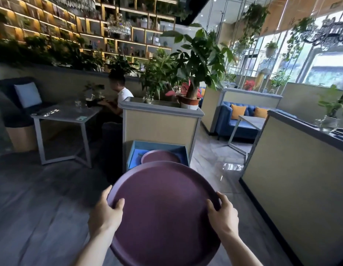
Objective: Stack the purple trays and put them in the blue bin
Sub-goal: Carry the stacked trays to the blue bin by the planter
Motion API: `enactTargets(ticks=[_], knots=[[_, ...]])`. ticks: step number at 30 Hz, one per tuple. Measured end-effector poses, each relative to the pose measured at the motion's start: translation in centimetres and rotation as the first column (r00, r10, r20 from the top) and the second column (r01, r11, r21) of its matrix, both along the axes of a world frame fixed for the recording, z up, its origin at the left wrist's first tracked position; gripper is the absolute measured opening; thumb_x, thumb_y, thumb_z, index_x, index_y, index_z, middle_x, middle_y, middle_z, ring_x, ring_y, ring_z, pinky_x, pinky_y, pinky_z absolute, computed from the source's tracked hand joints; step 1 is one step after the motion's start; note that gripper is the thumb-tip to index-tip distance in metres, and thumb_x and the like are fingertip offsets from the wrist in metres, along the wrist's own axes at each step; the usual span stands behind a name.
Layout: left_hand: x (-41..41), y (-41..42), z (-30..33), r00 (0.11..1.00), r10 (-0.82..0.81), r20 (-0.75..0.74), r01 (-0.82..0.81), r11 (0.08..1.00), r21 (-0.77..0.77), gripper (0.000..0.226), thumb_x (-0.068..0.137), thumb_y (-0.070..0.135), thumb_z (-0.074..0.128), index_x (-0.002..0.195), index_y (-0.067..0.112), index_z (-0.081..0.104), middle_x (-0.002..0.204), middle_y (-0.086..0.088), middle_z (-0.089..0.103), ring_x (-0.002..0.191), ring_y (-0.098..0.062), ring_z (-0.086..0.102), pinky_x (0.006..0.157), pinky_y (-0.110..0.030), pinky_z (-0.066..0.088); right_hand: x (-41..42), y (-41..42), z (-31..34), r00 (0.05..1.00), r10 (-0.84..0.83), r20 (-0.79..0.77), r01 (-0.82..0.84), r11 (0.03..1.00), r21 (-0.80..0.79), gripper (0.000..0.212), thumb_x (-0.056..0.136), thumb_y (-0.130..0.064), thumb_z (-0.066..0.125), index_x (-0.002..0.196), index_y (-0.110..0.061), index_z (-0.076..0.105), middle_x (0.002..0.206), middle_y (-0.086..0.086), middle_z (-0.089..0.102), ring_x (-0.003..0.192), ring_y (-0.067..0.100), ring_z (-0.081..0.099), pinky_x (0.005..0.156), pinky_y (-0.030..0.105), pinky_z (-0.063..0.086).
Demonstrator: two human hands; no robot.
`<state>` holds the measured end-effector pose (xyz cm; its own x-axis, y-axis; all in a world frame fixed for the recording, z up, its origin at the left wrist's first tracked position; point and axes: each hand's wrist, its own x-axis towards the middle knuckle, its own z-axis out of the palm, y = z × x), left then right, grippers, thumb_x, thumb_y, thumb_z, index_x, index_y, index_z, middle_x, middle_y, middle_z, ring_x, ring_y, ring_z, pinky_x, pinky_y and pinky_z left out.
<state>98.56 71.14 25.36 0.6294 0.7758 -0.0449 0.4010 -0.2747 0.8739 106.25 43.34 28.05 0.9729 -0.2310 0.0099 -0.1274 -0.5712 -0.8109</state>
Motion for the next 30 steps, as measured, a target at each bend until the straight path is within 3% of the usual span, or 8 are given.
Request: enactTargets(ticks=[11, 17, 22, 25, 30], knots=[[14.0, 8.2, -2.5, 0.998, -0.054, -0.008, 0.054, 0.998, -0.018, 0.059, 0.086, 0.034, 0.065, 0.141, 0.033, 0.045, 0.131, -0.005, 0.063, 0.113, -0.037, 0.059, 0.094, -0.046, 0.048, 12.8, 7.9, -2.2, 0.998, -0.057, -0.029, 0.057, 0.998, -0.007, 0.044, 0.086, -0.034, 0.064, 0.128, -0.024, 0.056, 0.118, 0.012, 0.068, 0.11, 0.036, 0.061, 0.094, 0.042, 0.047], [22.4, 10.3, -4.3, 0.996, -0.063, -0.066, 0.064, 0.998, 0.026, 0.059, 0.085, 0.039, 0.064, 0.141, 0.036, 0.044, 0.13, -0.003, 0.064, 0.111, -0.037, 0.061, 0.091, -0.044, 0.048, 21.2, 10.0, -4.7, 0.996, -0.072, -0.045, 0.071, 0.997, -0.027, 0.044, 0.086, -0.034, 0.064, 0.128, -0.022, 0.056, 0.122, 0.011, 0.066, 0.113, 0.035, 0.059, 0.098, 0.042, 0.046], [32.0, 11.5, -6.4, 0.996, -0.069, -0.059, 0.07, 0.997, 0.016, 0.059, 0.085, 0.039, 0.065, 0.141, 0.039, 0.044, 0.127, -0.005, 0.065, 0.108, -0.036, 0.062, 0.09, -0.043, 0.049, 31.2, 11.4, -7.7, 0.992, -0.095, -0.087, 0.092, 0.995, -0.042, 0.045, 0.086, -0.037, 0.062, 0.128, -0.025, 0.054, 0.123, 0.01, 0.065, 0.115, 0.034, 0.058, 0.098, 0.042, 0.045], [38.8, 11.9, -7.8, 0.996, -0.053, -0.072, 0.054, 0.998, 0.014, 0.058, 0.086, 0.039, 0.064, 0.14, 0.039, 0.044, 0.127, -0.004, 0.065, 0.107, -0.036, 0.062, 0.082, -0.038, 0.046, 38.5, 12.3, -9.6, 0.988, -0.104, -0.117, 0.098, 0.994, -0.055, 0.045, 0.085, -0.037, 0.063, 0.127, -0.025, 0.054, 0.12, 0.011, 0.067, 0.112, 0.034, 0.06, 0.095, 0.042, 0.046], [49.2, 12.6, -9.8, 0.991, 0.0, -0.137, 0.002, 1.0, 0.019, 0.056, 0.083, 0.036, 0.068, 0.135, 0.038, 0.05, 0.123, -0.003, 0.067, 0.107, -0.036, 0.063, 0.089, -0.042, 0.049, 49.6, 13.1, -12.0, 0.974, -0.077, -0.211, 0.061, 0.995, -0.08, 0.045, 0.085, -0.036, 0.062, 0.127, -0.027, 0.052, 0.117, 0.012, 0.067, 0.109, 0.035, 0.061, 0.093, 0.042, 0.047]])
